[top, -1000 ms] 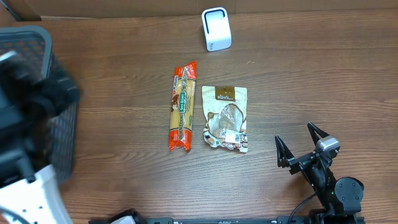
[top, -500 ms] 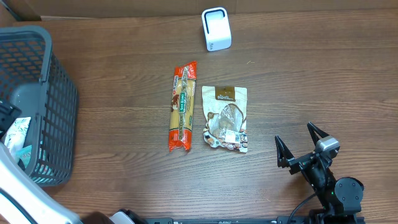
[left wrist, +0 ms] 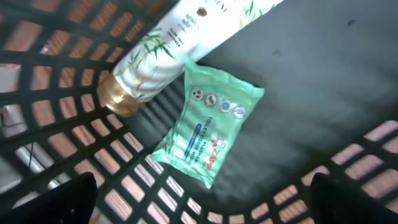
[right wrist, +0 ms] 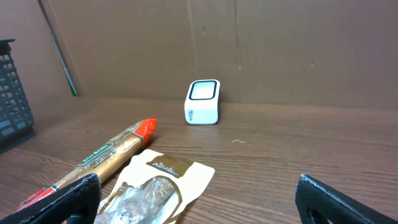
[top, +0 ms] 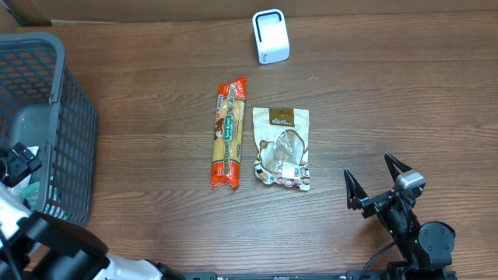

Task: Scan the item barcode
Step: 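Reach the left gripper into the basket and grasp the mint-green wipes pack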

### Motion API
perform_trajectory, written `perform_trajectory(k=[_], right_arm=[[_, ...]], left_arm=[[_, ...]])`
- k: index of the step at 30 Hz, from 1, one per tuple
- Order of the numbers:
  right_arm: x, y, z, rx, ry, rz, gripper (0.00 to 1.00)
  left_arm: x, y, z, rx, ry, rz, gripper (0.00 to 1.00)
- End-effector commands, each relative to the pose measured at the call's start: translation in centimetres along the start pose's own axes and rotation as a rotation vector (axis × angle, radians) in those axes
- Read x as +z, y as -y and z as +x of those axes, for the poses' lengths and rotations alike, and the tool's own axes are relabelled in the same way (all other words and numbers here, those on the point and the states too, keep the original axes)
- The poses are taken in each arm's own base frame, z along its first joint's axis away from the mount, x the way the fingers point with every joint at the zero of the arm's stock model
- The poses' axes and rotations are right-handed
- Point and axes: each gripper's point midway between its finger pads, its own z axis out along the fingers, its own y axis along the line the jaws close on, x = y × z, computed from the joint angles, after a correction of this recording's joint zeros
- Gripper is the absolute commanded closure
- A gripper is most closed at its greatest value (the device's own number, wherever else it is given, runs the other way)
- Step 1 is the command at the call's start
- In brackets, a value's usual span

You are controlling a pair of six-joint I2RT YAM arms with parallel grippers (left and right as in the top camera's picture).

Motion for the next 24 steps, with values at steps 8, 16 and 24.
perform_trajectory(k=[8,16,24], right_arm=[[0.0,-0.1,0.2,0.003,0.004,-0.007,0.00],[0.0,-0.1,0.2,0.003,0.004,-0.007,0.00],[0.0,-0.1,0.2,0.003,0.004,-0.007,0.00]], left_arm=[[6.6,0.4,2.3,0.049,-0.153,0.035,0.00],[12.2,1.3,5.5,0.059,-0.161,0.027,0.00],[14.3,1.6,5.0,0.047,-0.085,0.018,0.14]])
